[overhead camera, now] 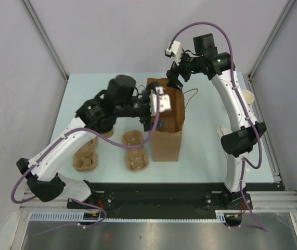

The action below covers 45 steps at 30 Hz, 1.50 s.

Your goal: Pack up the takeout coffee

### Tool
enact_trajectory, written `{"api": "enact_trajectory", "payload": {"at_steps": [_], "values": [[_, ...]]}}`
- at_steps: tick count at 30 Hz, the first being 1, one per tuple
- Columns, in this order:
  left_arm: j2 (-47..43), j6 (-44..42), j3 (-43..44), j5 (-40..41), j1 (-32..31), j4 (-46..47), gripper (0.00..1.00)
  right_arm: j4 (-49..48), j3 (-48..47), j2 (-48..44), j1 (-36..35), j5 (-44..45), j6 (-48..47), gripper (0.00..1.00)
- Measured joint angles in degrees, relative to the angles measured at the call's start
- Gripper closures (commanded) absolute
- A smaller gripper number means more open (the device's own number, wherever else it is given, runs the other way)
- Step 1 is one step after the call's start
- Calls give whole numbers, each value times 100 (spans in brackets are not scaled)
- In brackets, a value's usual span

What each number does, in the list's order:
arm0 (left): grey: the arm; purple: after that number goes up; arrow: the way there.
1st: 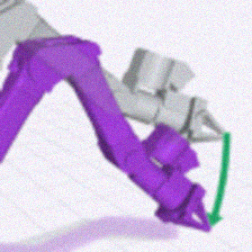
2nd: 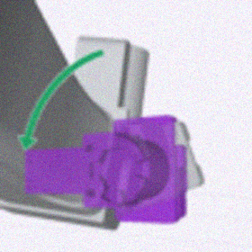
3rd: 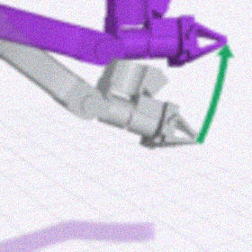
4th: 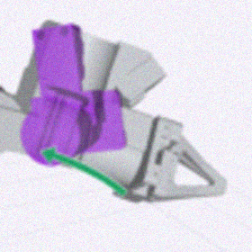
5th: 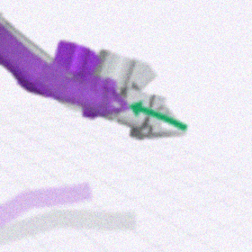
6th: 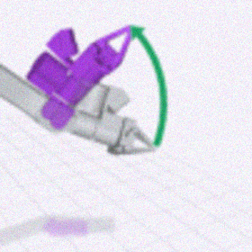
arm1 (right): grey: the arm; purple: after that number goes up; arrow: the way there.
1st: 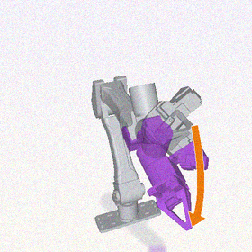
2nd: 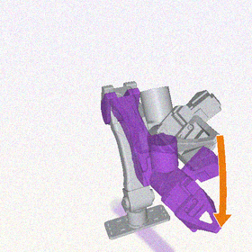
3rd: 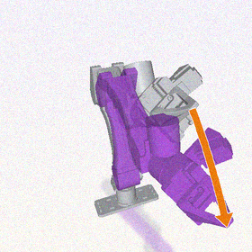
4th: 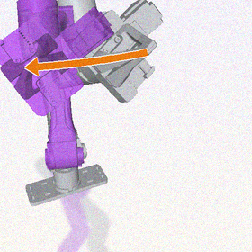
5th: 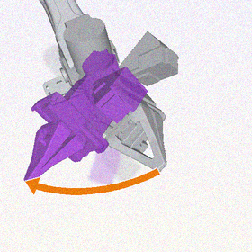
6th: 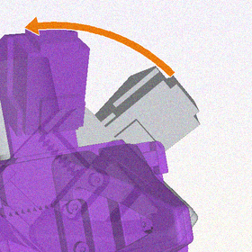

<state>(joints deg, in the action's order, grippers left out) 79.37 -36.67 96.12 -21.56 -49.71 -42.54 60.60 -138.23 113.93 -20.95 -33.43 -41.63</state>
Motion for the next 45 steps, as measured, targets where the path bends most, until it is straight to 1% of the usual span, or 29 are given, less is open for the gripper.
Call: {"api": "enact_trajectory", "payload": {"at_steps": [4,5,7,8,9,10,12,13,15,16,18,19,20,27,30,34,37,41,45], "values": [[-175,398,164,-275,1023,-20,1,46,0,240,-72,87,-173,2],[-190,479,199,-334,1309,-44,1,44,0,278,-83,107,-203,5],[-201,697,269,-627,2111,-157,0,59,0,358,-109,136,-286,11],[-201,787,271,-699,2420,-190,1,74,0,393,-118,155,-341,19],[-201,907,254,-839,2857,-256,1,103,0,420,-122,166,-387,25],[-208,999,223,-896,3099,-286,2,129,0,444,-136,177,-455,34],[-315,1226,-63,-1032,3550,-262,2,175,0,470,-153,205,-546,44],[-389,1325,-249,-1080,3705,-297,2,195,0,476,-173,212,-584,55],[-507,1523,-623,-1209,3967,-354,3,203,0,476,-199,216,-669,67],[-525,1582,-739,-1237,4048,-385,3,203,0,476,-205,216,-684,78],[-531,1716,-1001,-1292,4210,-413,4,201,-2,476,-212,219,-741,88],[-525,1753,-1123,-1296,4260,-426,4,199,0,476,-212,216,-750,97],[-511,1788,-1241,-1296,4297,-433,4,197,-2,476,-212,216,-765,100],[-413,1915,-1882,-1316,4271,-302,3,142,46,275,-173,249,-719,100],[-260,1840,-2050,-1268,4092,-297,4,20,413,-223,-168,278,-614,100],[63,1759,-2273,-1132,3742,-249,8,-269,1202,-1263,-199,323,-507,100],[435,1755,-2315,-1016,3657,-188,8,-415,1709,-1961,-326,404,-492,100],[931,1665,-2315,-866,3595,-107,11,-514,2055,-2461,-507,527,-446,100],[1333,1541,-2317,-787,3394,-103,16,-514,2164,-2577,-568,697,-343,100]]}}
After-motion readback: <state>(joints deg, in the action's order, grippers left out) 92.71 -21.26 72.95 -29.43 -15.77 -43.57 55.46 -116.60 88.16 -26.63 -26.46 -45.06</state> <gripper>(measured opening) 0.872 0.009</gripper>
